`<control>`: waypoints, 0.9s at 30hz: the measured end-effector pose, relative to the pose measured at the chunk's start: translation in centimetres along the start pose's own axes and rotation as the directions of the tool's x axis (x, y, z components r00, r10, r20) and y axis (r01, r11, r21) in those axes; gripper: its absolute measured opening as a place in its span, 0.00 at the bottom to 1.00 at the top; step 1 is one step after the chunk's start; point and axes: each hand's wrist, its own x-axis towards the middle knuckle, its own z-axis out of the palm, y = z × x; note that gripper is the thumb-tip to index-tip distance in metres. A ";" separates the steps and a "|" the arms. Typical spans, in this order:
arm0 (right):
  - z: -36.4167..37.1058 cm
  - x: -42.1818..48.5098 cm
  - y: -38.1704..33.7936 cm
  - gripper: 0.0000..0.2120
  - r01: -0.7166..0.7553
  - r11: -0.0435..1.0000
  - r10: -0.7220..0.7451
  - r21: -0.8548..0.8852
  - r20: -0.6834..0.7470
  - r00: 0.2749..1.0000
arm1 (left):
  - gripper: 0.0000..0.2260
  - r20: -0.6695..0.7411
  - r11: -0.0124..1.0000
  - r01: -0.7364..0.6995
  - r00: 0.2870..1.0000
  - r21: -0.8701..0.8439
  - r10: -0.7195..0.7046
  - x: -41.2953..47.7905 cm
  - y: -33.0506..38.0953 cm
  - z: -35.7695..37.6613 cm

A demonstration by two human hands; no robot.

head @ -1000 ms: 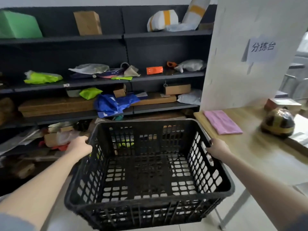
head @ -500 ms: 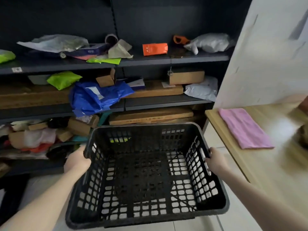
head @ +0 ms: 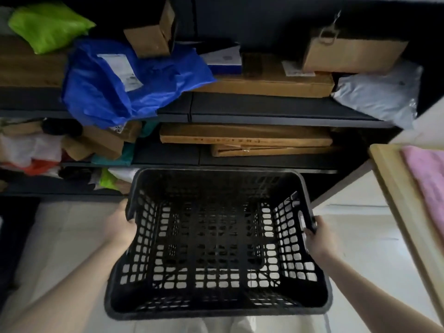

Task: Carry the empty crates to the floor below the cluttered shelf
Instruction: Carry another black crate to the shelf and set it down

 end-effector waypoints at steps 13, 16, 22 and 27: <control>12.8 10.6 1.5 0.13 -0.114 0.986 0.111 -0.125 -0.028 0.993 | 0.24 0.120 0.998 -0.002 0.993 0.061 -0.005 12.4 -2.2 11.0; 14.8 12.3 2.0 0.11 -0.114 0.982 0.111 -0.153 -0.032 0.993 | 0.23 0.130 0.997 0.010 0.991 0.071 -0.019 13.9 -3.0 13.4; 16.9 15.1 2.4 0.10 -0.117 0.965 0.117 -0.234 -0.014 0.993 | 0.24 0.150 0.995 0.045 0.987 0.083 -0.057 15.5 -3.9 16.7; 18.1 15.5 2.7 0.09 -0.135 0.960 0.139 -0.244 0.000 0.990 | 0.23 0.142 0.996 0.043 0.988 0.075 -0.053 16.3 -3.6 18.1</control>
